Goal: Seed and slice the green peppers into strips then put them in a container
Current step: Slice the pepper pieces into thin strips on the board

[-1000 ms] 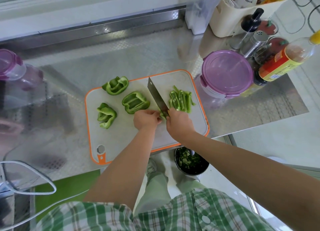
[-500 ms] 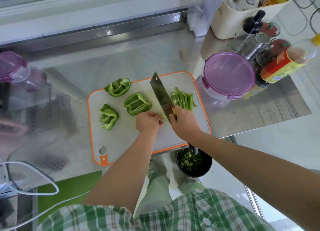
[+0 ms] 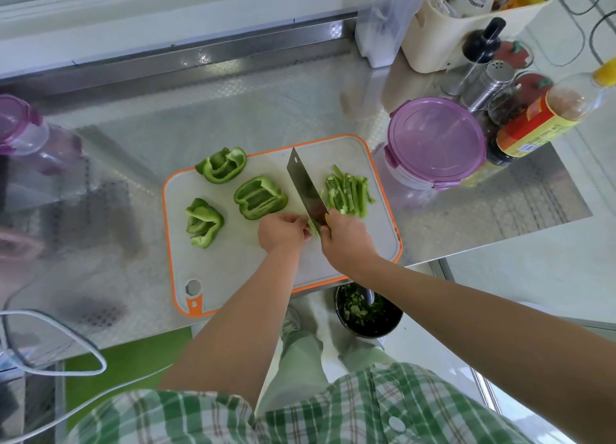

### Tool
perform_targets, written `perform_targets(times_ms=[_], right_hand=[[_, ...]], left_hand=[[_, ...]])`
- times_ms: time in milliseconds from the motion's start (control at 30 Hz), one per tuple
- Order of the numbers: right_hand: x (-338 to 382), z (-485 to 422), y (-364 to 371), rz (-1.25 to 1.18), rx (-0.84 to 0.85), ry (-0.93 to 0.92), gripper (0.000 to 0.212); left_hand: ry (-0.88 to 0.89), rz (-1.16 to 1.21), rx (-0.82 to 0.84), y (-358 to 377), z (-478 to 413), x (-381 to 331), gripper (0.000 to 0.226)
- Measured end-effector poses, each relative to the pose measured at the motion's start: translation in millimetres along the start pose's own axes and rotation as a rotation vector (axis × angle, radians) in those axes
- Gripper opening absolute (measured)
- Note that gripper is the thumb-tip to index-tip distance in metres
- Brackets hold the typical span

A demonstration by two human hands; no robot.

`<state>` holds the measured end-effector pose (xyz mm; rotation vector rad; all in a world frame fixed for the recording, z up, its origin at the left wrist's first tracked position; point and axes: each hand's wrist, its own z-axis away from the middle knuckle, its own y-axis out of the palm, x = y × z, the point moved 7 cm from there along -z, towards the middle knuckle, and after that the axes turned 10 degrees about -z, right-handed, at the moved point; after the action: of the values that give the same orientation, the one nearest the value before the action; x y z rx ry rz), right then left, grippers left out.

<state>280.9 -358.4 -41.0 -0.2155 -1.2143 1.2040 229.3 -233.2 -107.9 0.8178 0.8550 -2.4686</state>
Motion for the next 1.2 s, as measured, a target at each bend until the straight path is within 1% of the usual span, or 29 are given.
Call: perform_targets(times_ms=[133, 300, 333, 400, 500, 567, 700, 733, 800, 833, 900, 1000, 1067, 1100, 1167, 1200], right_hand=[[0.3, -3.9, 2.7, 0.019, 0.008, 0.011, 0.015], [2.4, -10.1, 12.7, 0.017, -0.023, 0.030, 0.009], [1.3, -11.0, 12.4, 0.006, -0.036, 0.025, 0.008], [-3.3, -12.3, 10.4, -0.044, -0.070, 0.025, 0.013], [-8.0, -13.1, 1.6, -0.145, -0.116, 0.029, 0.012], [-9.4, -13.2, -4.9, -0.147, -0.120, 0.006, 0.015], [-7.2, -8.0, -18.9, -0.148, -0.120, -0.052, 0.015], [-7.0, -6.7, -21.0, -0.139, -0.119, -0.062, 0.016], [-7.8, -3.5, -23.6, -0.140, -0.119, -0.075, 0.017], [-8.6, -1.7, -22.9, -0.142, -0.111, -0.073, 0.015], [-9.0, 1.4, -15.6, -0.114, -0.072, -0.068, 0.013], [-12.0, 4.9, -1.4, -0.055, -0.014, -0.045, 0.017], [-19.4, 2.5, -3.5, -0.038, -0.039, -0.010, 0.016], [-23.2, 0.9, -8.4, -0.040, -0.067, 0.011, 0.015], [-29.4, -1.5, -18.7, -0.070, -0.124, 0.046, 0.016], [-29.4, -1.9, -21.8, -0.089, -0.136, 0.043, 0.016]], left_hand=[[-0.001, -0.014, -0.014, -0.7, -3.7, 1.1, 0.029], [0.028, -0.079, -0.002, -0.9, -1.2, 0.6, 0.021], [0.041, -0.087, -0.003, -0.2, -1.1, 0.6, 0.020], [0.065, -0.107, -0.004, 0.5, 1.1, -1.3, 0.020], [0.082, -0.142, -0.014, -1.5, 5.7, -5.9, 0.020], [0.076, -0.122, -0.001, -1.1, 7.8, -5.3, 0.022], [0.110, -0.009, 0.067, 5.9, 15.5, -7.8, 0.037], [0.129, 0.027, 0.096, 9.5, 16.7, -9.5, 0.036], [0.154, 0.069, 0.122, 11.9, 20.8, -14.3, 0.025], [0.163, 0.062, 0.106, 9.7, 22.7, -16.8, 0.020], [0.186, 0.016, 0.049, 1.6, 23.7, -18.4, 0.022], [0.236, -0.104, -0.046, -15.4, 26.3, -18.1, 0.022], [0.331, -0.218, -0.129, -29.3, 28.6, -23.6, 0.021], [0.383, -0.316, -0.183, -37.2, 31.9, -28.5, 0.021], [0.481, -0.469, -0.325, -54.2, 36.2, -38.9, 0.018], [0.523, -0.495, -0.385, -62.9, 37.1, -43.8, 0.018]])
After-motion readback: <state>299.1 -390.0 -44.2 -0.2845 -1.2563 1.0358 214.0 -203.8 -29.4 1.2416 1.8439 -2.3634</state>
